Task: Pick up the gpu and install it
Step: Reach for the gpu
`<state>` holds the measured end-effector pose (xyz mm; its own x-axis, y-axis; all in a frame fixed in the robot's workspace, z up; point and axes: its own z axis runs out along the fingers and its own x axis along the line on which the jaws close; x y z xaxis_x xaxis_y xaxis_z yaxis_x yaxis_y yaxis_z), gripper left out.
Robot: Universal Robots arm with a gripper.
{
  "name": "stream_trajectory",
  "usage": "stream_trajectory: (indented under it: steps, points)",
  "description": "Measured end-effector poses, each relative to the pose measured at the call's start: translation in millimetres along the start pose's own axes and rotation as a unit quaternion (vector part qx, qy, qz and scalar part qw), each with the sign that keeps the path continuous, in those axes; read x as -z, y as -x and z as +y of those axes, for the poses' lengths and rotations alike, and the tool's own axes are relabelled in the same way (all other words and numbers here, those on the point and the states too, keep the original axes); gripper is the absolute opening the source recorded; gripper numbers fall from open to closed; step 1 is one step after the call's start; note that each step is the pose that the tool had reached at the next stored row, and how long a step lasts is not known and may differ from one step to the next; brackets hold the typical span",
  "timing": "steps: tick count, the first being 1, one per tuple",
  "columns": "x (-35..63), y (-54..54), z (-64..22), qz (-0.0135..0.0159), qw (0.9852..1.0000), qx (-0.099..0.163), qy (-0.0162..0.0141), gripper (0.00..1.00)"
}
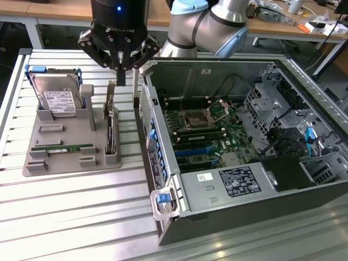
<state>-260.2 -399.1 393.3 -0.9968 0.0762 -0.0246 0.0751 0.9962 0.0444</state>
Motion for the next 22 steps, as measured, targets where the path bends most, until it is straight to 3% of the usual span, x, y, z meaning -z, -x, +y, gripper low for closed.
stream_trajectory:
  steps: [22]
  points:
    - [0.4,-12.7,-1.0,0.0,1.0,0.0,0.0,0.11]
